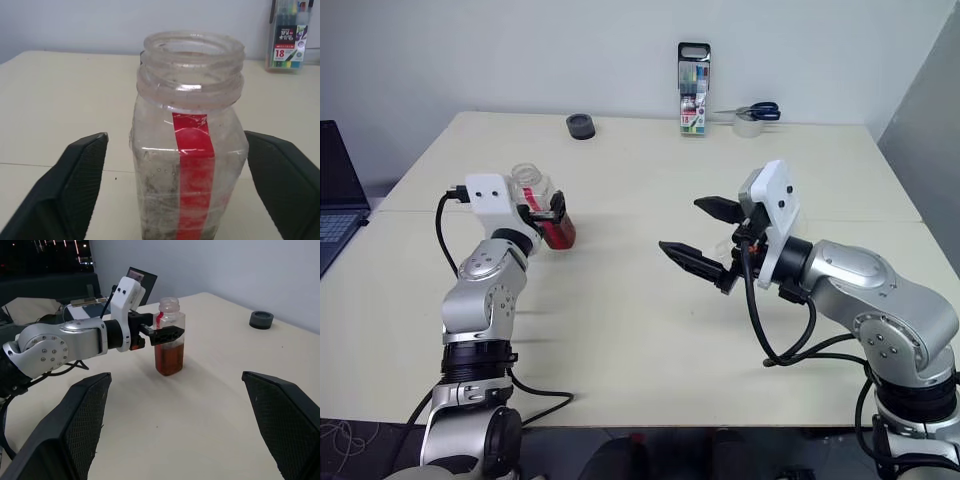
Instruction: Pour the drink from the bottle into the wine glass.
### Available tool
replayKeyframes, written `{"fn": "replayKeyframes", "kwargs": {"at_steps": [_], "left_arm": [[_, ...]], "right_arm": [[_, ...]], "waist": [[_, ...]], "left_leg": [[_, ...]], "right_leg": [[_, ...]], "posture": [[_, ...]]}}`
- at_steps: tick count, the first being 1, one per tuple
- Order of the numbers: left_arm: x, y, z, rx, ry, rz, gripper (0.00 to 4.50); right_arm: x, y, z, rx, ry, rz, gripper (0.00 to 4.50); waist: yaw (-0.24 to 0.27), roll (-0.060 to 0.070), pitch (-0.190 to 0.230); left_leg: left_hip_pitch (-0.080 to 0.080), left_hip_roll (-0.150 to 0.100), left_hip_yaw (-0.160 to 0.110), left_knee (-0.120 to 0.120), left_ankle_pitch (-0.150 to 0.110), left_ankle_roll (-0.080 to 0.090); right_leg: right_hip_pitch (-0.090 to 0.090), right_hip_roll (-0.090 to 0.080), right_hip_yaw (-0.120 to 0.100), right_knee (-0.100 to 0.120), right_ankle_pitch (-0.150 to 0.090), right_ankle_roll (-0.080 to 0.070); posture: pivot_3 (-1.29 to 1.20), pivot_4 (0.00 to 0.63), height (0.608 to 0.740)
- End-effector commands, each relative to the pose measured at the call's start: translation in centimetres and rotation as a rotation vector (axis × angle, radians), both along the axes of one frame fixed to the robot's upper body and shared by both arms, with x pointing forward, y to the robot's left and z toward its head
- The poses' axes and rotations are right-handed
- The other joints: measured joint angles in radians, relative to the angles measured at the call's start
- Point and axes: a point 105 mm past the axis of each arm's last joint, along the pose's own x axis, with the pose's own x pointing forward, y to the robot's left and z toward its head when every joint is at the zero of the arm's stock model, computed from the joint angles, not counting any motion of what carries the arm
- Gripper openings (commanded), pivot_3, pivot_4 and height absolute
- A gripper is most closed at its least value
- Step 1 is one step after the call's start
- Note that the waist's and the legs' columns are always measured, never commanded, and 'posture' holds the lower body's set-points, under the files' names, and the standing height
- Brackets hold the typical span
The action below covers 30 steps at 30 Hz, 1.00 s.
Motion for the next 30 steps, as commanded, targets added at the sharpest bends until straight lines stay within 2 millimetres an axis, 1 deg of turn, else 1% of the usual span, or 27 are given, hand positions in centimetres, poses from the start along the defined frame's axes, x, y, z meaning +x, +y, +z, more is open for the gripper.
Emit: {"fn": "replayKeyframes", "kwargs": {"at_steps": [1,5,7,8,9,12,13,14,16,18,20,22,27,28,30], "left_arm": [[-1.5,1.0,-0.2,0.006,0.006,0.039,4.47],[-3.5,1.0,-2.0,-0.002,0.065,0.048,4.47],[-4.9,1.4,-3.3,0.014,0.117,0.08,4.47],[-5.5,1.2,-3.8,0.03,0.147,0.071,4.47],[-5.9,0.1,-4.3,0.074,0.177,0.0,4.47],[-6.9,-4.7,-5.2,0.158,0.237,-0.337,4.47],[-7.2,-6.0,-5.0,0.187,0.233,-0.436,4.47],[-7.4,-7.1,-4.4,0.203,0.214,-0.526,4.47],[-7.9,-9.0,-2.9,0.201,0.167,-0.686,4.47],[-8.5,-10.3,-1.5,0.202,0.132,-0.82,4.47],[-8.8,-10.9,-0.6,0.247,0.111,-0.912,4.47],[-8.9,-11.1,0.0,0.262,0.107,-0.976,4.47],[-9.3,-12.0,1.4,0.24,0.082,-1.094,4.47],[-9.5,-12.3,1.5,0.24,0.079,-1.117,4.47],[-9.6,-12.6,1.5,0.246,0.081,-1.135,4.47]], "right_arm": [[-0.6,-0.3,0.4,-0.002,-0.043,-0.015,4.5],[-1.1,-0.9,-0.7,0.001,-0.015,-0.052,4.5],[-1.3,-1.8,-2.2,-0.01,0.016,-0.105,4.5],[-1.3,-2.4,-2.7,-0.021,0.022,-0.139,4.5],[-1.2,-3.2,-3.3,-0.055,0.011,-0.18,4.5],[-0.6,-5.9,-4.7,-0.2,-0.058,-0.293,4.5],[-0.1,-6.8,-5.2,-0.253,-0.088,-0.329,4.5],[0.6,-8.1,-5.8,-0.354,-0.145,-0.386,4.5],[1.6,-9.7,-6.6,-0.504,-0.259,-0.425,4.5],[2.7,-11.4,-7.1,-0.615,-0.348,-0.471,4.5],[3.9,-13.2,-7.6,-0.725,-0.428,-0.517,4.5],[4.8,-14.4,-8.3,-0.844,-0.513,-0.505,4.5],[7.5,-17.4,-11.0,-1.03,-0.575,-0.502,4.5],[8.1,-17.7,-11.9,-1.07,-0.589,-0.481,4.5],[8.9,-18.1,-12.7,-1.116,-0.622,-0.451,4.5]], "waist": [[-0.002,0.0,0.0],[-0.001,0.0,0.0],[0.001,-0.002,-0.001],[0.002,-0.002,-0.001],[0.003,-0.002,-0.001],[0.007,-0.002,-0.001],[0.01,-0.002,-0.001],[0.013,-0.002,-0.001],[0.015,-0.002,-0.001],[0.013,-0.002,-0.001],[0.011,-0.002,-0.001],[0.01,-0.001,-0.001],[0.008,0.0,-0.001],[0.007,0.0,-0.001],[0.002,0.0,-0.001]], "left_leg": [[0.0,0.0,0.0,0.0,0.0,0.0],[0.0,0.0,0.0,0.0,0.0,0.0],[0.0,0.0,0.0,0.0,0.0,0.0],[0.0,0.0,0.0,0.0,0.0,0.0],[0.0,0.0,0.0,0.0,0.0,0.0],[0.0,0.0,0.0,0.0,0.0,0.0],[0.001,-0.001,0.0,0.0,0.0,0.0],[0.002,-0.001,0.0,0.0,0.0,0.0],[0.003,-0.001,0.001,0.0,0.0,0.0],[0.004,0.0,0.002,0.0,0.0,-0.001],[0.004,0.001,0.003,-0.001,0.001,-0.001],[0.005,0.001,0.004,-0.001,0.001,-0.001],[0.006,0.001,0.006,-0.001,0.001,-0.001],[0.006,0.001,0.005,-0.001,0.001,-0.001],[0.006,0.001,0.006,0.0,0.001,-0.001]], "right_leg": [[0.0,0.0,0.0,0.0,0.0,0.0],[0.0,0.0,0.0,0.0,0.0,0.0],[0.0,0.0,0.0,0.0,0.0,0.0],[0.001,0.0,0.0,0.0,0.0,0.0],[0.001,-0.001,0.0,0.0,0.0,0.0],[0.001,-0.001,0.0,0.0,0.0,0.0],[0.001,-0.001,0.0,0.0,0.0,0.0],[0.002,-0.001,0.0,0.0,0.0,0.0],[0.002,-0.001,0.001,0.0,0.0,0.0],[0.002,0.0,0.001,0.001,0.0,0.0],[0.002,0.002,0.003,0.001,0.0,0.0],[0.002,0.003,0.004,0.001,0.0,0.0],[0.002,0.003,0.005,0.001,0.0,0.0],[0.002,0.003,0.005,0.001,0.0,0.0],[0.002,0.003,0.006,0.001,0.0,0.0]], "posture": [[0.0,0.15,0.74],[0.0,0.15,0.74],[0.0,0.15,0.74],[0.0,0.15,0.74],[0.0,0.15,0.74],[0.0,0.15,0.74],[0.0,0.15,0.74],[0.0,0.15,0.74],[0.0,0.15,0.74],[0.0,0.15,0.74],[0.0,0.15,0.74],[0.0,0.15,0.74],[0.0,0.15,0.74],[0.0,0.15,0.74],[0.0,0.15,0.74]]}}
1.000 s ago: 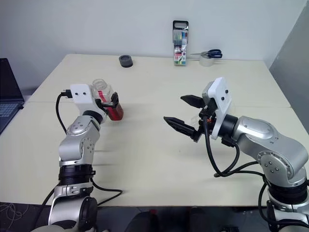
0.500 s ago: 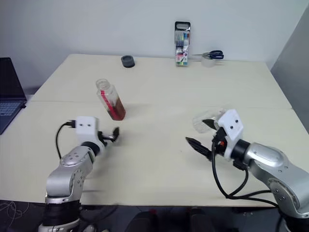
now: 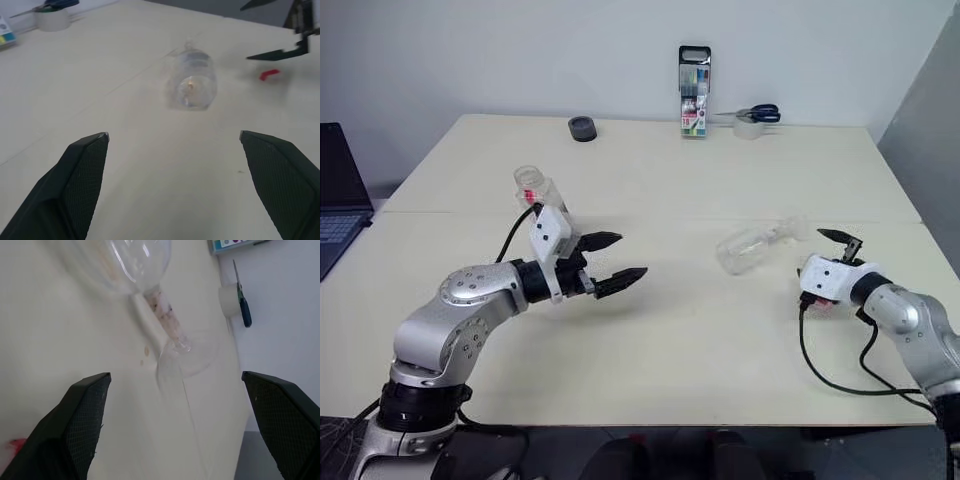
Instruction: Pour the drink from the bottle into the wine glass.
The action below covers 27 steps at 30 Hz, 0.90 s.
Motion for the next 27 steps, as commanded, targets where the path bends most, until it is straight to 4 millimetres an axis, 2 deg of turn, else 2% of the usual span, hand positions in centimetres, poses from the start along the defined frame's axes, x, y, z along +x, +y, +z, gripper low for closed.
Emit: {"fn": "replayKeyframes", "kwargs": {"at_steps": [1,6,10,18,22,27], "left_arm": [[-0.3,-0.7,0.9,0.002,-0.038,-0.046,4.47],[-0.1,-0.8,-0.1,0.015,-0.037,-0.019,4.47],[-0.5,-1.3,-0.3,0.005,-0.034,-0.026,4.47],[-0.3,-1.0,0.1,-0.02,-0.039,-0.006,4.47],[-0.2,-1.1,0.2,-0.025,-0.04,-0.008,4.47],[-0.2,-1.2,0.2,-0.024,-0.041,-0.013,4.47]], "right_arm": [[1.3,-0.4,-0.7,-0.096,-0.041,0.049,4.5],[4.6,0.0,-0.5,-0.177,-0.101,0.06,4.5],[6.2,0.8,-0.3,-0.241,-0.136,0.075,4.5],[7.5,2.8,0.9,-0.32,-0.224,0.156,4.5],[7.6,3.8,0.8,-0.357,-0.241,0.204,4.5],[8.1,4.1,0.7,-0.409,-0.239,0.205,4.5]], "waist": [[-0.005,0.0,0.0],[-0.022,0.001,0.0],[-0.023,0.001,0.0],[-0.021,0.001,0.0],[-0.021,0.001,0.0],[-0.021,0.001,0.0]], "left_leg": [[0.0,0.0,0.0,0.0,0.0,0.0],[0.001,0.0,0.002,0.0,0.0,0.0],[0.001,0.0,0.001,0.0,0.0,0.0],[0.001,0.0,0.002,0.0,0.0,0.0],[0.001,0.0,0.002,0.0,0.0,0.0],[0.001,0.0,0.002,0.0,0.0,0.0]], "right_leg": [[0.0,0.0,0.0,0.0,0.0,0.0],[0.0,0.0,0.002,0.001,0.0,0.0],[0.0,0.0,0.002,0.001,0.0,0.0],[0.0,-0.001,0.002,0.001,0.0,0.0],[-0.001,-0.001,0.002,0.001,0.0,0.0],[-0.001,-0.001,0.002,0.001,0.0,0.0]], "posture": [[0.0,0.15,0.74],[0.0,0.15,0.74],[0.0,0.15,0.74],[0.0,0.15,0.74],[0.0,0.15,0.74],[0.0,0.15,0.74]]}}
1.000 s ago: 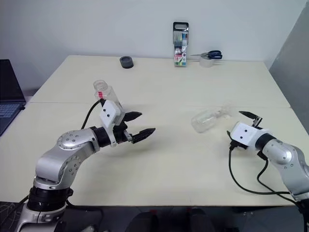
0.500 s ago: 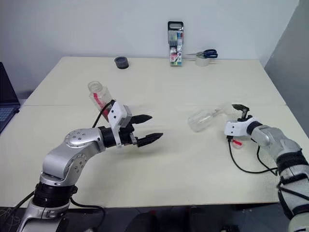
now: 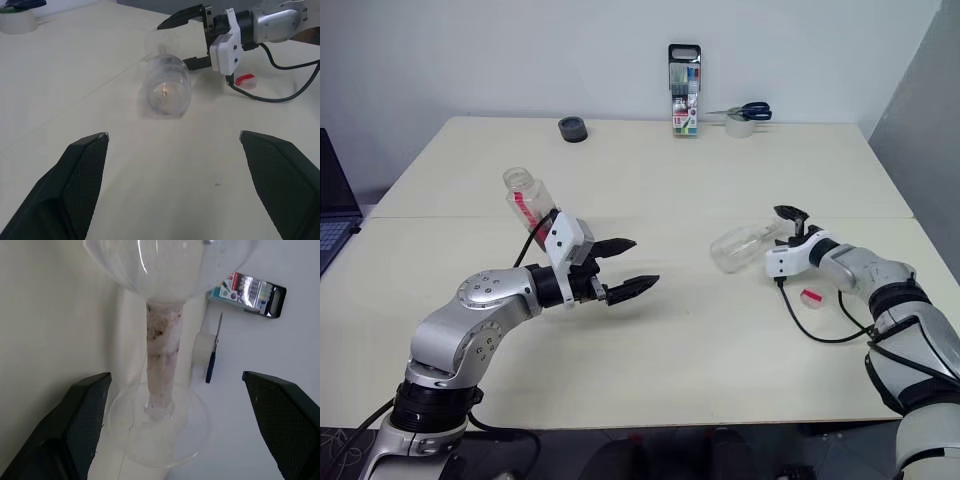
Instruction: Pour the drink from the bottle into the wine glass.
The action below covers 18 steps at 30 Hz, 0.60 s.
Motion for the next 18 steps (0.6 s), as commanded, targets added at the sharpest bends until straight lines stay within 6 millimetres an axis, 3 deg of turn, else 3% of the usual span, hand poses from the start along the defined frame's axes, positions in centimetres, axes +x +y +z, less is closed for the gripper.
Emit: {"fn": "replayKeyframes", "kwargs": {"at_steps": [1,6,9,18], "left_arm": [[-0.08,-0.2,1.41,-0.016,-0.056,-0.012,4.47],[-0.12,-0.25,1.38,-0.015,-0.056,-0.013,4.47],[-0.21,-0.3,1.34,-0.017,-0.056,-0.012,4.5],[-0.22,-0.05,1.35,-0.021,-0.058,0.007,4.5]], "right_arm": [[0.62,-0.02,1.07,-0.027,-0.035,-0.01,4.5],[0.99,-0.01,1.19,-0.053,-0.032,-0.027,4.5],[1.07,-0.14,1.03,-0.069,-0.02,-0.037,3.93],[1.15,-0.36,0.95,-0.112,-0.024,-0.041,0.94]], "waist": [[0.0,0.0,0.0],[-0.001,0.0,0.0],[-0.001,0.0,0.0],[-0.001,0.0,0.0]], "left_leg": [[0.0,0.0,0.0,0.0,0.0,0.0],[0.0,0.0,0.0,0.0,0.0,0.0],[0.0,0.0,0.0,0.0,0.0,0.0],[0.0,0.0,0.0,0.0,0.0,0.0]], "right_leg": [[0.0,0.0,0.0,0.0,0.0,0.0],[0.0,0.0,0.0,0.0,0.0,0.0],[0.0,0.0,0.0,0.0,0.0,0.0],[0.0,0.0,0.0,0.0,0.0,0.0]], "posture": [[0.0,0.15,0.74],[0.0,0.15,0.74],[0.0,0.15,0.74],[0.0,0.15,0.74]]}}
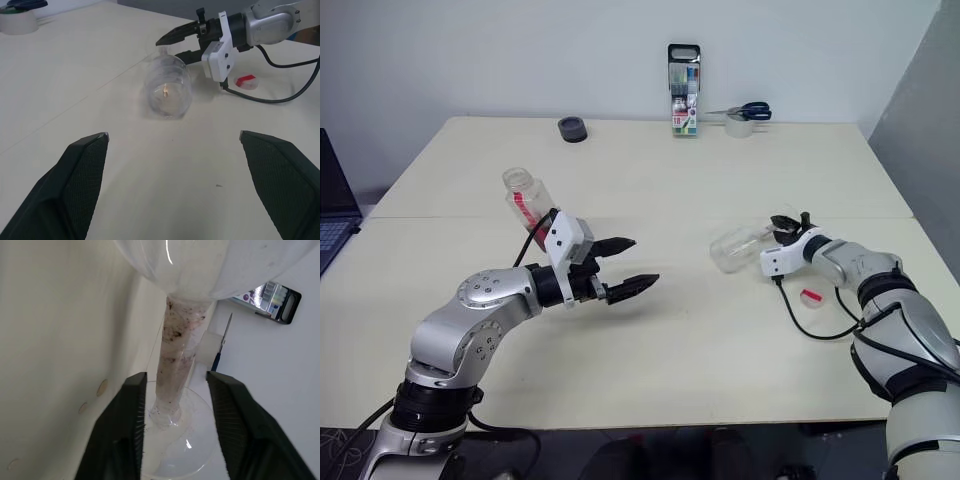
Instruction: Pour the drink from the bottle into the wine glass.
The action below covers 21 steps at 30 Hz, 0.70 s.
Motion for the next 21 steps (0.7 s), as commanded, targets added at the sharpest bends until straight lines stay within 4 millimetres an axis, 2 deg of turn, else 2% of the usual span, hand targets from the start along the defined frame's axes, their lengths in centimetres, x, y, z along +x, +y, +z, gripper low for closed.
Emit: {"fn": "replayKeyframes", "kwargs": {"at_steps": [1,3,10,15,18,21], "left_arm": [[-0.3,-0.1,1.4,-0.02,-0.058,-0.005,4.5],[-0.3,-0.1,1.4,-0.023,-0.059,-0.002,4.5],[-0.5,0.0,1.4,-0.03,-0.056,0.005,4.5],[-2.0,1.6,0.2,-0.065,-0.02,0.063,4.5],[-3.4,3.2,-0.2,-0.088,-0.063,0.153,4.5],[-4.2,5.1,-0.5,-0.109,-0.092,0.292,4.5]], "right_arm": [[0.4,-0.3,1.0,-0.031,-0.037,-0.005,0.57],[0.4,-0.2,1.1,-0.05,-0.052,0.008,0.08],[0.5,0.1,1.9,-0.025,-0.085,0.019,0.08],[0.8,2.0,4.2,0.276,-0.1,0.022,0.08],[1.4,3.7,5.8,0.575,-0.069,0.004,0.08],[1.9,6.0,6.6,0.917,0.03,0.001,0.08]], "waist": [[0.0,0.0,0.0],[0.0,0.0,0.0],[0.0,0.0,0.0],[-0.012,0.001,0.0],[-0.024,0.001,0.0],[-0.026,0.001,0.0]], "left_leg": [[0.0,0.0,0.0,0.0,0.0,0.0],[0.0,0.0,0.0,0.0,0.0,0.0],[0.0,0.0,0.0,0.0,0.0,0.0],[0.0,0.0,0.0,0.0,0.0,0.0],[0.0,0.001,0.0,-0.001,0.0,0.0],[0.0,0.001,0.0,-0.001,0.0,0.0]], "right_leg": [[0.0,0.0,0.0,0.0,0.0,0.0],[0.0,0.0,0.0,0.0,0.0,0.0],[0.0,0.0,0.0,0.0,0.0,0.0],[0.0,0.0,0.0,0.0,0.0,0.0],[-0.001,0.0,0.0,0.0,0.0,0.0],[0.0,0.0,0.0,0.0,0.0,0.0]], "posture": [[0.0,0.15,0.74],[0.0,0.15,0.74],[0.0,0.15,0.74],[0.0,0.15,0.74],[0.0,0.15,0.74],[0.0,0.15,0.74]]}}
